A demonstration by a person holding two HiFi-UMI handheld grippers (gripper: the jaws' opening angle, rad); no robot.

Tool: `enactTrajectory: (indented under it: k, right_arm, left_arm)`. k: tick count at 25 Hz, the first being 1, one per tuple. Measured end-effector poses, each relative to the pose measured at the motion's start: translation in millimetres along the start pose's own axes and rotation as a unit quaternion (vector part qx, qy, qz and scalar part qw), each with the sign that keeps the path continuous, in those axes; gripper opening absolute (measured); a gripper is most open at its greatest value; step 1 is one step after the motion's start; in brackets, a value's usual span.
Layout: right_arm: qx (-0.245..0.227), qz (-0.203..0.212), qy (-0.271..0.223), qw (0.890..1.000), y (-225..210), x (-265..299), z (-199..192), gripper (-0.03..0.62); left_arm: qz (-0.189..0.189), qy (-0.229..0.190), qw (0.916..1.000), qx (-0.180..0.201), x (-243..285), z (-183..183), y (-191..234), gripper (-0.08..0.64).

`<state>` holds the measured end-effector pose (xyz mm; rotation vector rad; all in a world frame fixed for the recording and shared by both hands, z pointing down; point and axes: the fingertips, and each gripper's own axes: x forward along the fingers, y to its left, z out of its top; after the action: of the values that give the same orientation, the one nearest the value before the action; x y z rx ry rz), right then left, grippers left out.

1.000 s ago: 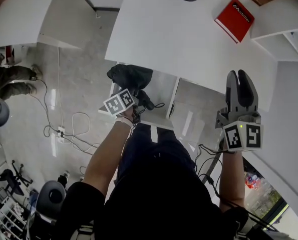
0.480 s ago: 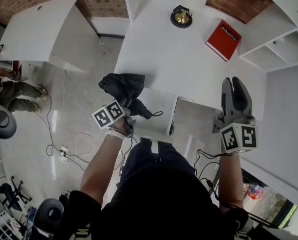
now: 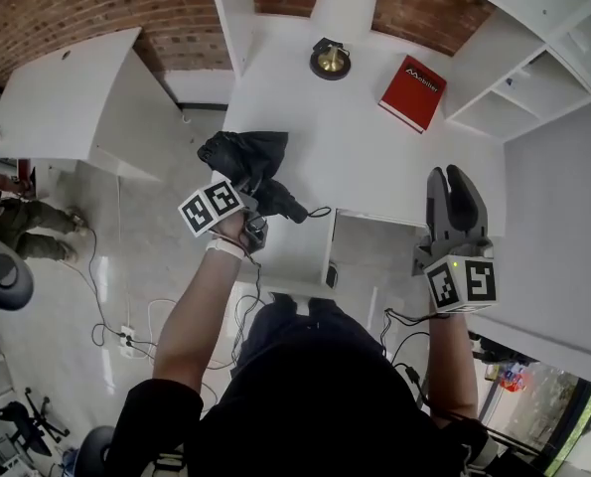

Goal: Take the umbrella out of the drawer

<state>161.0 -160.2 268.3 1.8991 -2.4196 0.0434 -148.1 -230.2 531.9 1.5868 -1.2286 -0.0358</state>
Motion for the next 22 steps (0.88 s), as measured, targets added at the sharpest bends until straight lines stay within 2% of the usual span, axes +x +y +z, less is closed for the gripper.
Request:
enactTrajectory:
  k: [5, 10, 15, 22]
  right_arm:
    - [0.006, -0.016, 0.008, 1.0, -16, -12, -7, 0.089]
    - [0.016, -0.029, 0.022, 0.999, -32, -18, -17, 0.086]
    - [0.031, -0.044, 0.031, 0.998, -57, -15, -30, 0.08]
    - [0.037, -0.044, 0.039, 0.998, -76, 7, -40, 0.075]
  left_arm:
    - [-0.021, 0.025, 0.9993, -0.016, 41, 13, -22, 0.227]
    - [-0.017, 0.041, 0.9985, -0.032, 73, 18, -27, 0.227]
    - [0.013, 0.052, 0.9979, -0.036, 102, 12, -16, 0.227]
    - [0.047, 0.056, 0.9944, -0.077, 135, 10, 12, 0.227]
